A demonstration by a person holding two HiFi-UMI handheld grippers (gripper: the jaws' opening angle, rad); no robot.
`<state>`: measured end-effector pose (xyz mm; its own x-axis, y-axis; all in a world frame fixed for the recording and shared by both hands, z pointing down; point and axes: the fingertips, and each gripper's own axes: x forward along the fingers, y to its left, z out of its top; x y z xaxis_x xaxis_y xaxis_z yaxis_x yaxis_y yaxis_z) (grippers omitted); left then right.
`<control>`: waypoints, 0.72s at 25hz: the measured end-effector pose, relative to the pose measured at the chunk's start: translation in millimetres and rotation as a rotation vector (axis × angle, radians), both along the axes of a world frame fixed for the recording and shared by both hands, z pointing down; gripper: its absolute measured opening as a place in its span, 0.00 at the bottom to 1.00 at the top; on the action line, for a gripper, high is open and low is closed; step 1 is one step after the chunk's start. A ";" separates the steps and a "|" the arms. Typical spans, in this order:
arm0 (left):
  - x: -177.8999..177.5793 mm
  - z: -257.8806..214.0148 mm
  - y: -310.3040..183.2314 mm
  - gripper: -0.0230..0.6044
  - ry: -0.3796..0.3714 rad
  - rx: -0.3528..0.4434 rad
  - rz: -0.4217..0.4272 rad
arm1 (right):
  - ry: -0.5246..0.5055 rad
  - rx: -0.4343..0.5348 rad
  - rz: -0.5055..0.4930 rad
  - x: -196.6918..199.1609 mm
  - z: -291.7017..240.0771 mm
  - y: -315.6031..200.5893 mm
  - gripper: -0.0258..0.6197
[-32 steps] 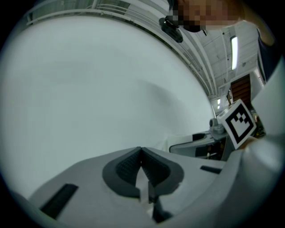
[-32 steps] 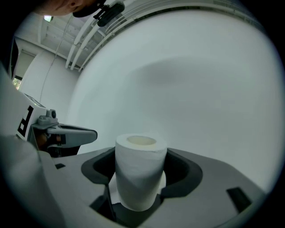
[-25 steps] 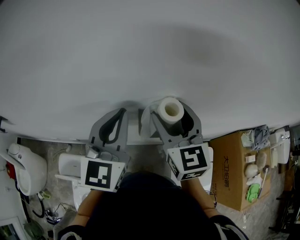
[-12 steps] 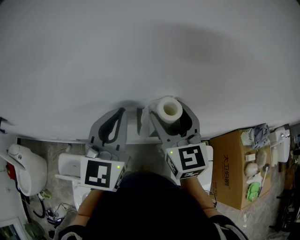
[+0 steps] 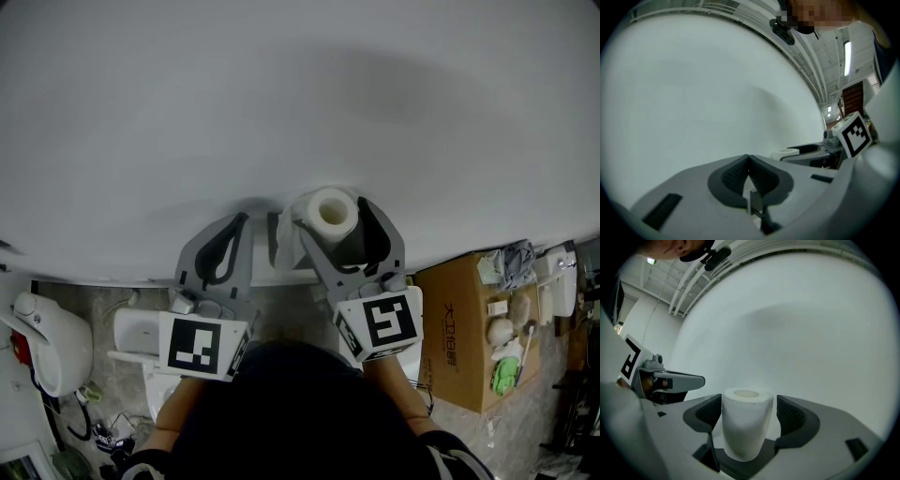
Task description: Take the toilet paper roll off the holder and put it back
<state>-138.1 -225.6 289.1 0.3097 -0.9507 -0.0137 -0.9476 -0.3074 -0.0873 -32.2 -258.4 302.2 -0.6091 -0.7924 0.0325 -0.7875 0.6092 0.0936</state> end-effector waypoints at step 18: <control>13.8 -47.9 0.3 0.04 -0.002 0.076 -0.002 | -0.115 0.129 0.093 35.0 -68.9 11.9 0.06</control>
<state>-124.2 -225.4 241.2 0.3078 -0.9476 -0.0856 -0.9480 -0.2978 -0.1127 2.8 -246.5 233.2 -0.5271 -0.8384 -0.1388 -0.8497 0.5222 0.0722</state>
